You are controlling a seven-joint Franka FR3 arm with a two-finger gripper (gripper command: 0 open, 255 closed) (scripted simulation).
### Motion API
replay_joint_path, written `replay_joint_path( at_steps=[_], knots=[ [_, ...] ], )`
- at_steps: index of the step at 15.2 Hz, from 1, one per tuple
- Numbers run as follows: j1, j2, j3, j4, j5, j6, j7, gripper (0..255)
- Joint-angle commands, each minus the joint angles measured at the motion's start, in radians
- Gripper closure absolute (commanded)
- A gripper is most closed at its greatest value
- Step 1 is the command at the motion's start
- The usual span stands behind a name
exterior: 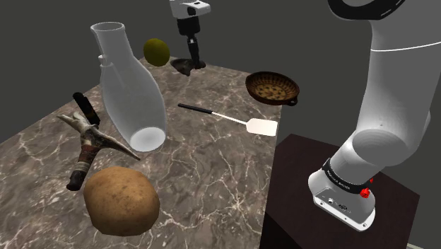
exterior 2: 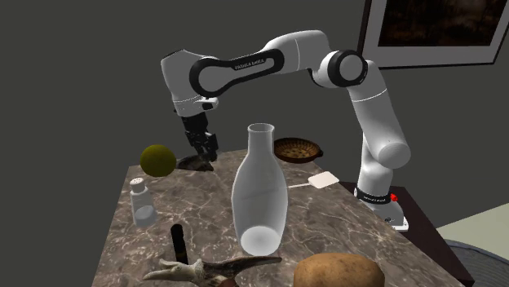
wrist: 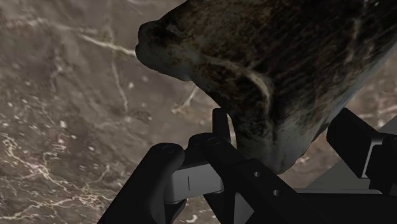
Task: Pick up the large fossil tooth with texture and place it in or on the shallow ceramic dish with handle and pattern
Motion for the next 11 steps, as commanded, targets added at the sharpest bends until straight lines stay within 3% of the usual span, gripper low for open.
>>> replay_joint_path(
  at_steps=[1, 11],
  knots=[
    [0.002, 0.000, 0.000, 0.024, 0.000, -0.023, -0.002, 255],
    [0.022, 0.018, 0.002, 0.187, -0.005, -0.168, -0.008, 255]
  ],
)
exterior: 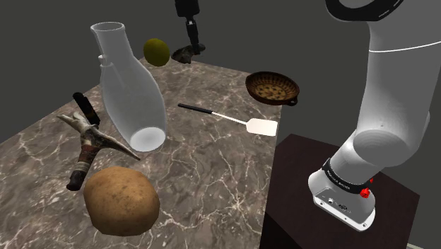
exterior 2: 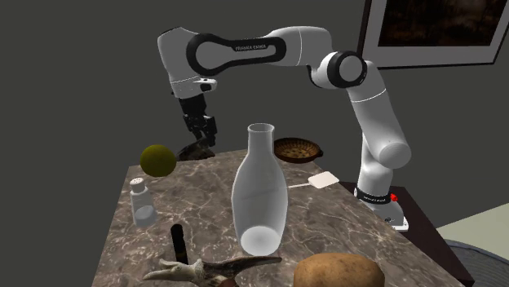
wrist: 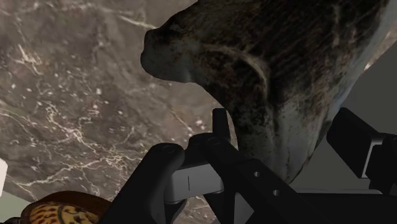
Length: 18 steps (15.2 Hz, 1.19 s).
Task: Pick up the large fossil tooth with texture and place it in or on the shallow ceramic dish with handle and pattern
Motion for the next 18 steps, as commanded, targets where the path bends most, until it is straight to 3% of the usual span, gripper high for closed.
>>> replay_joint_path(
  at_steps=[1, 9, 13, 18],
  knots=[
    [0.005, 0.008, 0.000, 0.041, -0.003, -0.033, -0.002, 255],
    [0.039, 0.062, -0.003, 0.237, -0.020, -0.174, -0.007, 255],
    [-0.058, -0.191, 0.012, -0.138, 0.056, -0.044, -0.032, 255],
    [-0.121, -0.438, -0.002, -0.446, 0.134, 0.035, -0.095, 255]
  ],
)
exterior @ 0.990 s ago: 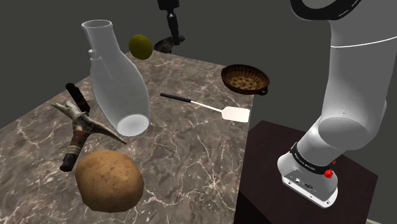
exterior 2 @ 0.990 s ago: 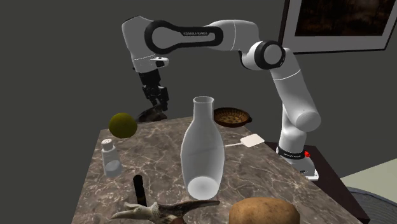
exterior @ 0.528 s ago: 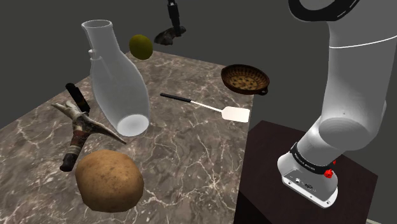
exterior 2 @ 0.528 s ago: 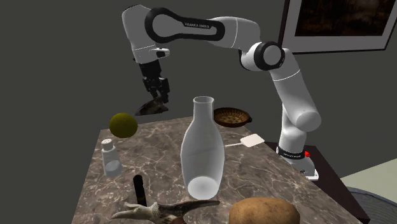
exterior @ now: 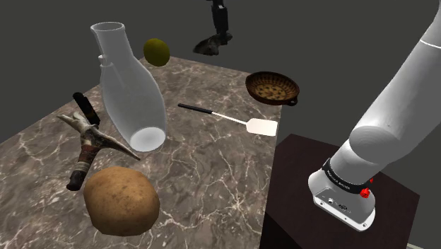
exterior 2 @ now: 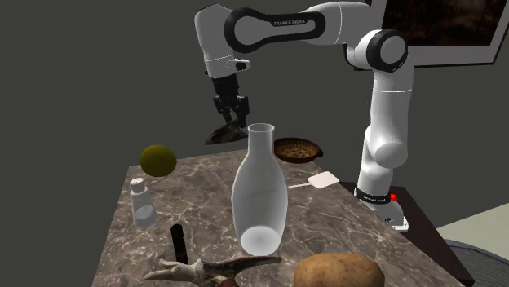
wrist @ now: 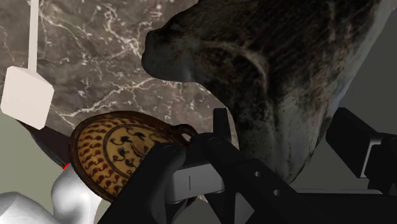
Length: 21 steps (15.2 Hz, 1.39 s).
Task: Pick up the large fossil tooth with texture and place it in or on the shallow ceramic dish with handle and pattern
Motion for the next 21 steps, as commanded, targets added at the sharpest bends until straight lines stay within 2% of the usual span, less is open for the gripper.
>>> replay_joint_path(
  at_steps=[1, 9, 18, 21],
  knots=[
    [-0.015, -0.098, -0.007, -0.117, 0.031, 0.027, -0.022, 255],
    [-0.035, -0.440, -0.074, -0.459, 0.105, 0.044, -0.137, 255],
    [-0.019, -0.796, -0.170, -0.733, 0.111, -0.035, -0.246, 255],
    [-0.016, -0.804, -0.168, -0.779, 0.115, 0.002, -0.244, 255]
  ],
)
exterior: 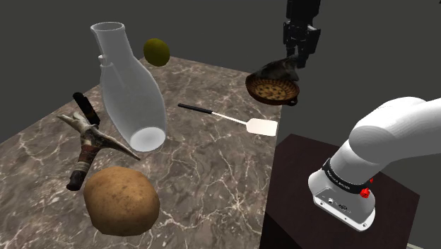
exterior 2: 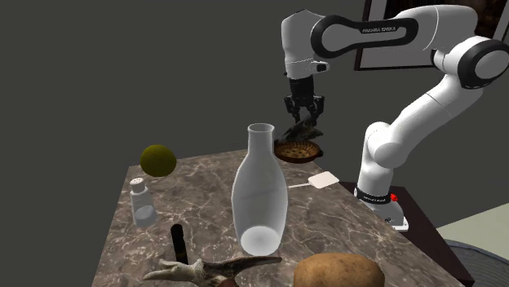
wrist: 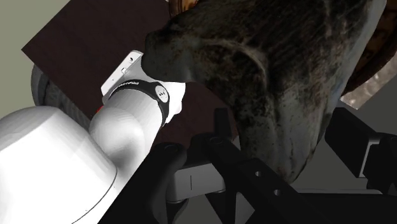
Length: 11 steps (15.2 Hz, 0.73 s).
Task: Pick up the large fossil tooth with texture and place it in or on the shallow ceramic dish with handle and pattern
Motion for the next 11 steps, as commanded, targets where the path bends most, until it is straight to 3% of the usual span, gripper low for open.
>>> replay_joint_path(
  at_steps=[1, 11],
  knots=[
    [0.002, -0.012, -0.001, -0.034, 0.001, 0.022, -0.002, 255],
    [0.008, -0.022, 0.012, -0.174, 0.014, 0.153, 0.003, 255]
  ],
)
